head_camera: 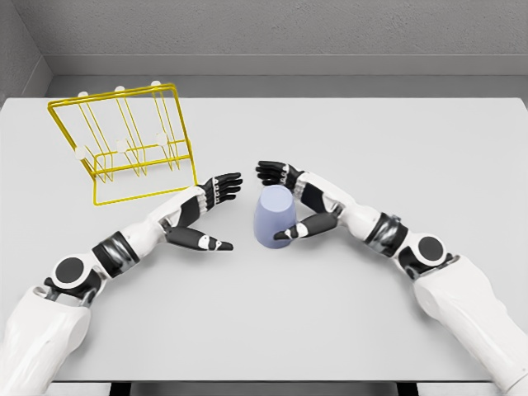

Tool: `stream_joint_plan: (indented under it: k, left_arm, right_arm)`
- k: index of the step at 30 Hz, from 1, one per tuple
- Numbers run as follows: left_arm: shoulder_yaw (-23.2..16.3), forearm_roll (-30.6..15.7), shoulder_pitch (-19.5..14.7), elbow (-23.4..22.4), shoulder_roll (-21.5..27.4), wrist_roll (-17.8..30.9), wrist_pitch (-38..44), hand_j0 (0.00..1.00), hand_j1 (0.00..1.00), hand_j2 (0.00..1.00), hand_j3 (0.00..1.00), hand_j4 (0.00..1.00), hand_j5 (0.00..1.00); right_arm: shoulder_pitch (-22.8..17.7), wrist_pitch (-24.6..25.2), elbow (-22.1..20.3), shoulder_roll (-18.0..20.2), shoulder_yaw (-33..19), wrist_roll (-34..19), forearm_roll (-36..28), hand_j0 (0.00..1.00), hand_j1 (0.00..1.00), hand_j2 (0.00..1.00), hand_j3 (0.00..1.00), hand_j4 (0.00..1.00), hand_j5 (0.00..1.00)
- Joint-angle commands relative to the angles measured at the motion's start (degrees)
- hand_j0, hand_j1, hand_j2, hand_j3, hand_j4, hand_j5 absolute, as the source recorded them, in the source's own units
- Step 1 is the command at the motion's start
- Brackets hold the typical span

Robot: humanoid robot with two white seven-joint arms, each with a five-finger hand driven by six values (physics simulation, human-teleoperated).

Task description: Place the cup on the cup holder with both arms

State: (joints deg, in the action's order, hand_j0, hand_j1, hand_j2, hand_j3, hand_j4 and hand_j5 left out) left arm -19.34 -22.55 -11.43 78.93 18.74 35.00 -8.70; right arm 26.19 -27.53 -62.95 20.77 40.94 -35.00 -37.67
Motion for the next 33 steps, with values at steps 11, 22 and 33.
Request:
stream_joint_plan:
  k: [11,22,33]
  left_arm:
    - [-0.08,0.58,-0.62,-1.85,-4.68,0.0,0.0,1.0,1.0,1.0,1.0,1.0,1.0]
    - [0.88,3.66,-1.23,-2.29,-6.7,0.0,0.26,1.0,1.0,1.0,1.0,1.0,1.0]
    - [0.27,3.75,-1.05,-2.29,-8.72,0.0,0.17,1.0,1.0,1.0,1.0,1.0,1.0]
  right_arm:
    - [1.49,-3.32,-0.51,9.73,-0.77,0.0,-0.3,1.0,1.0,1.0,1.0,1.0,1.0]
    - [7.12,-7.47,-1.04,26.87,0.37,0.0,-0.03,1.0,1.0,1.0,1.0,1.0,1.0]
    - [8.0,-7.47,-5.35,28.27,0.63,0.0,0.93,1.0,1.0,1.0,1.0,1.0,1.0]
